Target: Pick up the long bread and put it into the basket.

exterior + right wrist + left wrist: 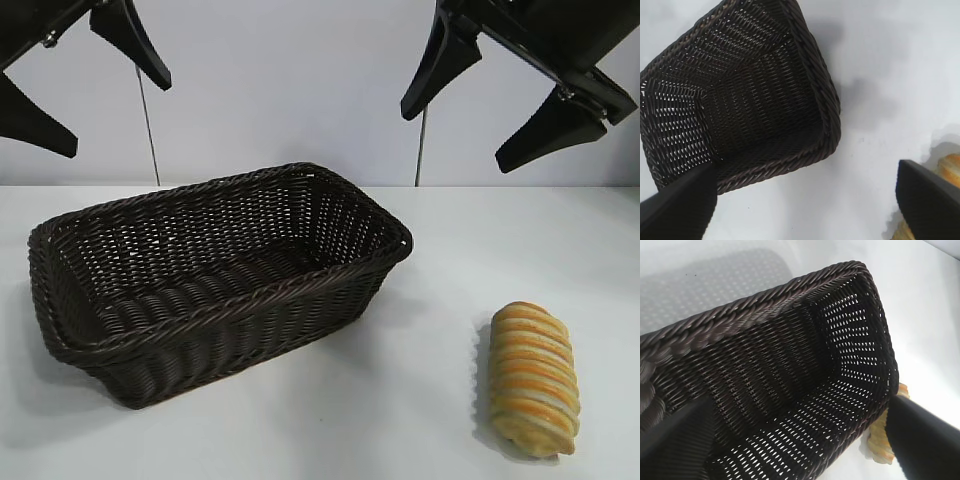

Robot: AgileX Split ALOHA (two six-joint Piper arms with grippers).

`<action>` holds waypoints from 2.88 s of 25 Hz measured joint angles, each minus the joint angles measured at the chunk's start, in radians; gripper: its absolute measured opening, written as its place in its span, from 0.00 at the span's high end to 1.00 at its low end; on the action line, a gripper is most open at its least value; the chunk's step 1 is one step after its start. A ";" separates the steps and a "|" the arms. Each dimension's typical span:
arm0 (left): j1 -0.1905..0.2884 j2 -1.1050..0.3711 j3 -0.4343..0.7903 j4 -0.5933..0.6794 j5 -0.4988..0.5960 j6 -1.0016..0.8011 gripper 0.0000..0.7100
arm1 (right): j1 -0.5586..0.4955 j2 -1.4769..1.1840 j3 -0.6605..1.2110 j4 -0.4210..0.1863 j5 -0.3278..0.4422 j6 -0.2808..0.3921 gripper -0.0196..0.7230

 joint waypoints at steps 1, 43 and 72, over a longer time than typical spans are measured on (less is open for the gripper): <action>0.000 0.000 0.000 0.000 0.000 0.000 0.06 | 0.000 0.000 0.000 0.000 0.002 0.000 0.04; 0.026 0.007 0.124 0.388 0.082 -0.304 0.06 | 0.000 0.000 0.000 0.000 0.031 0.000 0.04; 0.026 0.275 0.175 0.254 -0.096 -0.222 0.07 | 0.000 0.000 0.000 0.041 0.031 0.000 0.04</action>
